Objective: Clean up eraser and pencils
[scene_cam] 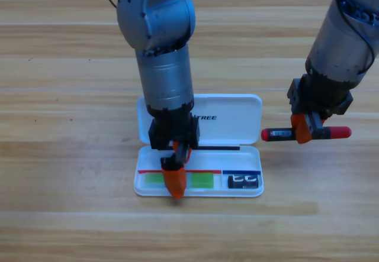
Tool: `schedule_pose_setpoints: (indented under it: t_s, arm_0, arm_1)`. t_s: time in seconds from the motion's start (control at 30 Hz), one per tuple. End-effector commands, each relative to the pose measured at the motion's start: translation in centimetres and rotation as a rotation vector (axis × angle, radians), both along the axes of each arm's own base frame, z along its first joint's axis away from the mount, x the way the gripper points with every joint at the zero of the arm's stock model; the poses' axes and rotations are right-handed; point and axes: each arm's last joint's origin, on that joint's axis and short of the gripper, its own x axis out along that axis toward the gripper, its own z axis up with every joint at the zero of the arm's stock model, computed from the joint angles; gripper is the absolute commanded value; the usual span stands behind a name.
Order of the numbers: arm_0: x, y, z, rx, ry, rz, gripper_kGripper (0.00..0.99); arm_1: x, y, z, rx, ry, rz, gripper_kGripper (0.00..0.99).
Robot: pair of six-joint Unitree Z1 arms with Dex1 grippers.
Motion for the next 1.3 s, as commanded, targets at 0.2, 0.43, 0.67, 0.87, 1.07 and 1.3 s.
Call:
schedule_pose_setpoints:
  t_s: [0.2, 0.43, 0.67, 0.87, 1.07, 1.3]
  arm_0:
    - [-2.8, 1.4, 5.9, -0.042, -0.055, -0.032, 0.99]
    - [-6.9, 10.4, 19.2, -0.208, -0.275, 0.055, 0.99]
    - [-10.5, 20.1, 23.8, -0.27, -0.417, 0.203, 0.99]
    - [-12.7, 23.0, 24.3, -0.275, -0.454, 0.253, 0.989]
    - [-13.6, 23.3, 23.9, -0.287, -0.434, 0.249, 0.988]
    - [-13.9, 23.4, 23.6, -0.29, -0.424, 0.247, 0.989]
  arm_1:
    - [-1.4, 3.8, -0.1, 0.0, 0.017, 0.041, 0.0]
    - [-1.4, 7.2, -0.9, 0.005, 0.018, 0.05, 0.0]
    - [-0.5, 10.9, -3.9, -0.02, 0.031, 0.051, 0.0]
    - [0.1, 13.2, -5.8, -0.029, 0.033, 0.053, 0.0]
    - [0.5, 14.2, -7.7, -0.048, 0.045, 0.05, 0.0]
    - [0.6, 14.3, -7.9, -0.053, 0.047, 0.048, 0.0]
